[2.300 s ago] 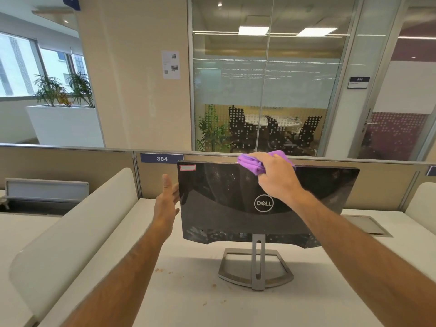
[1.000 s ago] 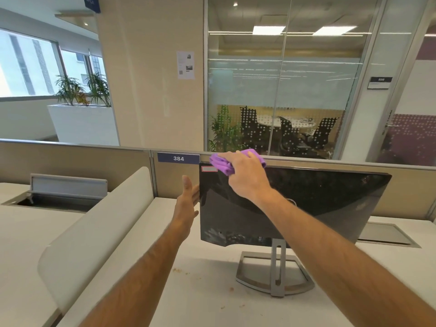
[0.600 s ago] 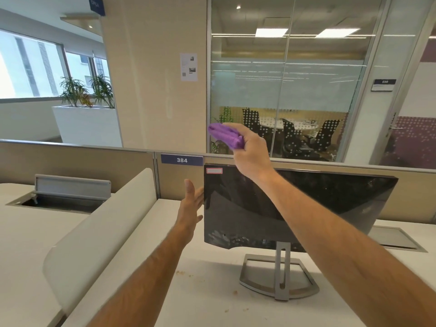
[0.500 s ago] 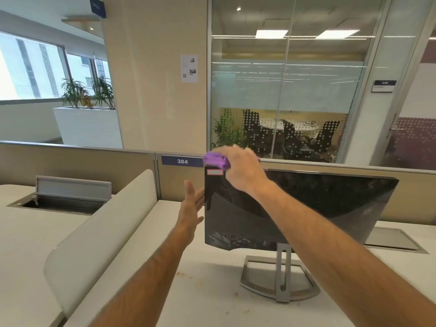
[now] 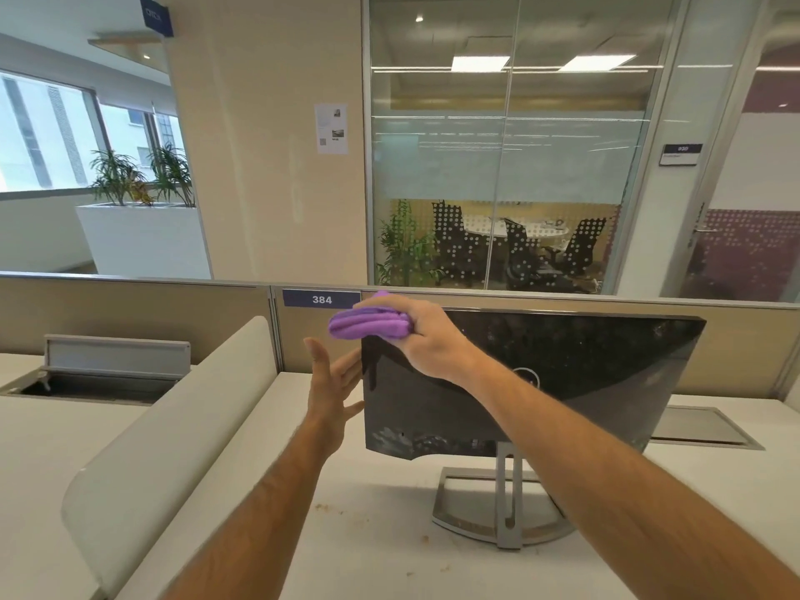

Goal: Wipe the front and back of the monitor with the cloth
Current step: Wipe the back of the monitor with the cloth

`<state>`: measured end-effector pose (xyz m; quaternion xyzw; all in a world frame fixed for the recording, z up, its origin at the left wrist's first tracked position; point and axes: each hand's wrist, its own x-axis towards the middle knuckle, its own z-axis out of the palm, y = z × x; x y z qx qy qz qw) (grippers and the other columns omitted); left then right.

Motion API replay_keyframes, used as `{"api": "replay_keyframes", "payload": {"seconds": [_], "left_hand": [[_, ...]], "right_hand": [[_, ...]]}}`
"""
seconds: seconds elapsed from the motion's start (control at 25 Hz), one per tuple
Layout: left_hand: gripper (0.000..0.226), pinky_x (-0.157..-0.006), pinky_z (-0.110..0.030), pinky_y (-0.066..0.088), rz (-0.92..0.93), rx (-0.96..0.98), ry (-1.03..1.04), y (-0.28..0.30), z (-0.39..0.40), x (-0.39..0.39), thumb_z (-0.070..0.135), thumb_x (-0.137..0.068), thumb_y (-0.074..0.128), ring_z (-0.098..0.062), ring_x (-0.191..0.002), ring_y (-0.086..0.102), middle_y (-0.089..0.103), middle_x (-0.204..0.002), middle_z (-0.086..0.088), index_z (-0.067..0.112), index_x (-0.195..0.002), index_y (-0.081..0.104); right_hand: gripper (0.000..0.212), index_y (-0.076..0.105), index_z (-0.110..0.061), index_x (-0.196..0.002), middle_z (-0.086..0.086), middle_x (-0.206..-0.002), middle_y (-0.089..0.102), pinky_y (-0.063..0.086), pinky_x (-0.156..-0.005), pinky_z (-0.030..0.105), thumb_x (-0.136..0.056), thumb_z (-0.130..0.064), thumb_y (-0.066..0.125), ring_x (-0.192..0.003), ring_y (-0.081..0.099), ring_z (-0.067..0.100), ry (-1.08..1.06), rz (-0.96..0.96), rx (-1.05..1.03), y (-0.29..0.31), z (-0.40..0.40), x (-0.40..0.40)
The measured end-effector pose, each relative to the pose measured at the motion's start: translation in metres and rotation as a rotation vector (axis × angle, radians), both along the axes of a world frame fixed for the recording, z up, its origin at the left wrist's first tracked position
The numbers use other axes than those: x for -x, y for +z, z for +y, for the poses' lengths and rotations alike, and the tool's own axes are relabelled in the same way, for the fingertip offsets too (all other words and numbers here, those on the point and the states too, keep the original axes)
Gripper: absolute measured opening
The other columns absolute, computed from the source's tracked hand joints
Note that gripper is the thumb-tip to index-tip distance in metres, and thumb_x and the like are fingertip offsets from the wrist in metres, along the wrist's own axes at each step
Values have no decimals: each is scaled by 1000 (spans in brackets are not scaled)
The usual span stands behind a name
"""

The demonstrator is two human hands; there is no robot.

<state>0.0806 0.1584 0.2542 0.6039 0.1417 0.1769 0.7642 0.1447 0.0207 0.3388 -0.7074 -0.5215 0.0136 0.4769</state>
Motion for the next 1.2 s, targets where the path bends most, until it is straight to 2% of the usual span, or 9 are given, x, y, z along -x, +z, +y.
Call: {"api": "replay_keyframes", "payload": {"seconds": [0.08,0.16,0.36,0.52,0.56,0.68,0.84,1.08,1.2], "left_hand": [[108,-113,-63,21,18,-19,17,-2,1,-2,99,-58,15,-26,-139,41,51,-146,2,32,-131,57],[106,-114,-63,22,30,-56,65,-4,2,-5,94,-63,13,-28,-138,43,51,-146,-1,28,-134,56],[87,-111,-62,27,4,-131,142,-9,-1,-16,84,-76,15,-31,-134,47,54,-143,-2,32,-130,59],[83,-110,-63,28,-6,-186,192,-11,-9,-20,80,-80,21,-32,-134,46,52,-145,-2,30,-137,54],[81,-110,-63,29,-8,-195,203,-11,-10,-21,79,-81,21,-32,-135,46,51,-146,-3,30,-138,53],[74,-109,-62,30,-7,-192,225,-12,-11,-23,75,-87,20,-33,-134,46,51,-146,-3,30,-136,54],[72,-109,-62,31,7,-198,252,-11,-11,-25,74,-89,20,-34,-134,46,51,-145,-5,30,-135,54],[74,-110,-62,31,9,-197,271,-9,-17,-25,75,-87,21,-34,-134,46,52,-145,-5,29,-135,54],[77,-109,-62,31,6,-196,282,-9,-19,-25,76,-85,21,-34,-133,47,53,-144,-6,28,-135,55]], "right_hand": [[39,57,-7,-131,10,-123,66,51,-97,33,-93,3,57,-117,61,22,58,290,-233,-4,-24,1],[37,59,-12,-128,4,-119,68,51,-91,27,-93,-2,60,-113,62,19,5,417,-416,-16,-56,3],[41,62,-36,-122,-17,-113,66,55,-81,20,-93,-6,62,-108,62,9,-601,139,-688,-59,-157,-7],[41,58,-25,-133,1,-121,64,52,-83,12,-93,-18,64,-100,61,16,-1182,-40,-700,-69,-246,-55],[41,57,-21,-134,5,-121,64,52,-84,15,-93,-18,63,-99,60,18,-1256,-85,-666,-70,-262,-67],[42,55,-17,-136,13,-124,61,57,-87,45,-94,-14,63,-103,61,31,-1392,-39,-564,-78,-286,-98],[49,55,-14,-136,16,-124,58,57,-85,45,-89,-4,65,-103,61,34,-1343,-21,-518,-79,-275,-110],[76,64,-1,-123,24,-120,60,54,-84,49,-52,-3,92,-106,57,41,-961,-1049,152,-105,-305,-114],[75,64,2,-121,26,-120,59,53,-86,53,-51,0,92,-107,56,44,-1041,-957,81,-95,-327,-129]]}}
